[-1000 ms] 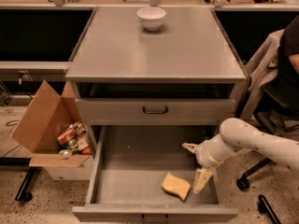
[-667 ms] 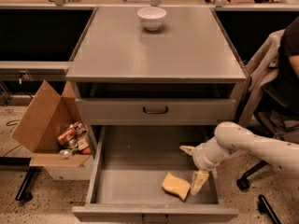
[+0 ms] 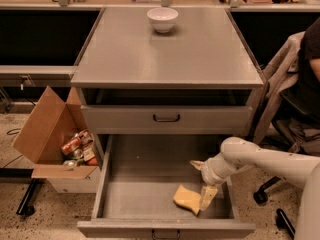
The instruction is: Pick sponge from middle drawer and place on counter
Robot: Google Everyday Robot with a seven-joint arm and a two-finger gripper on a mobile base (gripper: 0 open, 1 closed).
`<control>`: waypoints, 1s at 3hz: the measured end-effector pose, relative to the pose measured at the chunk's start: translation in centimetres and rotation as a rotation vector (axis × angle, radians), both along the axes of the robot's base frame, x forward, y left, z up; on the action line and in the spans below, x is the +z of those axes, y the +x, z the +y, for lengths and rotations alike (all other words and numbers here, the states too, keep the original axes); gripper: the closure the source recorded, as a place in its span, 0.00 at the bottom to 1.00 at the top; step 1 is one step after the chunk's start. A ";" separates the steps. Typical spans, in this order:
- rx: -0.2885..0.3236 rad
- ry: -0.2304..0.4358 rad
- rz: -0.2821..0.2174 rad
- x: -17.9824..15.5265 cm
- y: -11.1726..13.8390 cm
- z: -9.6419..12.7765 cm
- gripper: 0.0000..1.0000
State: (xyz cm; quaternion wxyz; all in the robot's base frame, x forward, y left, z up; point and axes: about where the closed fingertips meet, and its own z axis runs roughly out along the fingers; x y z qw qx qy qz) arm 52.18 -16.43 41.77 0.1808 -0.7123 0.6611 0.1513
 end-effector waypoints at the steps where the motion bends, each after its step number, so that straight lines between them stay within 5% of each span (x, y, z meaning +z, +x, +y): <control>1: -0.006 -0.018 0.001 -1.5 0.1 0.1 0.00; 3: 0.008 -0.009 0.006 -5.4 -0.3 -0.3 0.00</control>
Offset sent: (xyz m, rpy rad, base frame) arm 0.0000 -0.0044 -0.0523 -0.0105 -0.0089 0.0037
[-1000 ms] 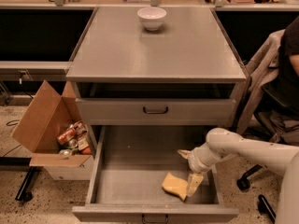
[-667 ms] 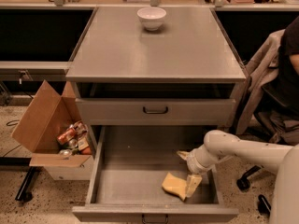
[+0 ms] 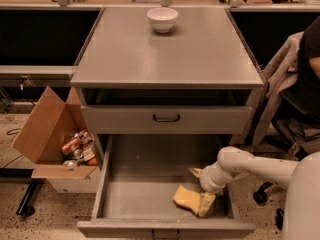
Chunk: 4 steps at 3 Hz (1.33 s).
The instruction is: Pick sponge from middle drawer and place on counter
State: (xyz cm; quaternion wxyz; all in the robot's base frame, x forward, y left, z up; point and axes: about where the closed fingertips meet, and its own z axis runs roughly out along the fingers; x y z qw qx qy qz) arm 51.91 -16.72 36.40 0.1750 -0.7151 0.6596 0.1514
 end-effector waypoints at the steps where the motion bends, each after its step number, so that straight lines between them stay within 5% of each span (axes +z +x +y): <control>1: 0.003 0.001 0.005 -1.0 -0.1 -0.2 0.00; 4: -0.001 -0.004 0.011 -1.3 -0.3 -0.1 0.66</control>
Offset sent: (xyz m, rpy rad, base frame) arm 0.0028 -0.0063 -0.0169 -0.0083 0.0026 0.0011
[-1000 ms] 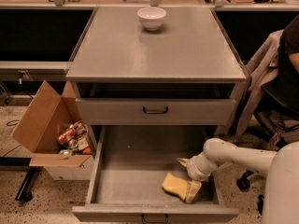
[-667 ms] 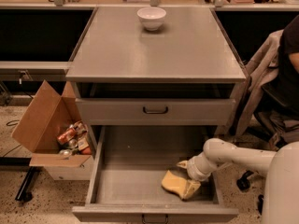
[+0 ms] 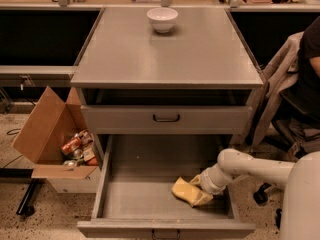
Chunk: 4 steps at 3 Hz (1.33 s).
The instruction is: Pick sponge from middle drawer and place on counter
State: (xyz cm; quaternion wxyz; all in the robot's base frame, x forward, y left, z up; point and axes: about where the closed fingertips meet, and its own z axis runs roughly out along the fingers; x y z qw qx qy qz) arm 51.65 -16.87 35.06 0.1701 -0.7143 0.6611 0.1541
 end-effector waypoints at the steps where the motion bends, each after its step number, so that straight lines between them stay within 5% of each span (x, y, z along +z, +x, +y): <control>1: 0.001 0.014 -0.024 2.7 -0.8 0.2 0.96; 2: -0.006 0.044 -0.055 6.2 -1.3 0.1 1.00; 3: -0.025 0.103 -0.108 13.1 -2.7 -0.8 1.00; 4: -0.025 0.103 -0.108 13.1 -2.7 -0.8 1.00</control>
Offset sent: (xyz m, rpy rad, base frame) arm -0.0168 -0.0031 0.1067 0.0767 -0.1003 -0.0192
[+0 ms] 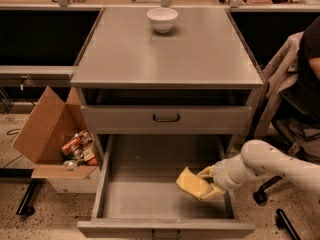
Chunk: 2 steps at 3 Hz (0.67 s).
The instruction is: Pick sponge from middle drawer and place on counter
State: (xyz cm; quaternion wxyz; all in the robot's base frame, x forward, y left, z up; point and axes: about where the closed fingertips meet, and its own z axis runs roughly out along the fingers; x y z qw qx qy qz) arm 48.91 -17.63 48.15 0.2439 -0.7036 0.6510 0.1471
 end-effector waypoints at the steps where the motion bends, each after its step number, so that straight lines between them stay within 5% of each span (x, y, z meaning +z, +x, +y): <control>1: 0.011 -0.005 -0.037 2.2 -0.6 0.2 1.00; 2: 0.041 0.002 -0.113 6.8 -1.7 0.7 1.00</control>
Offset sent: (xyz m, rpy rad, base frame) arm -0.0294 0.0106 0.1352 0.0067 -0.2277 0.0749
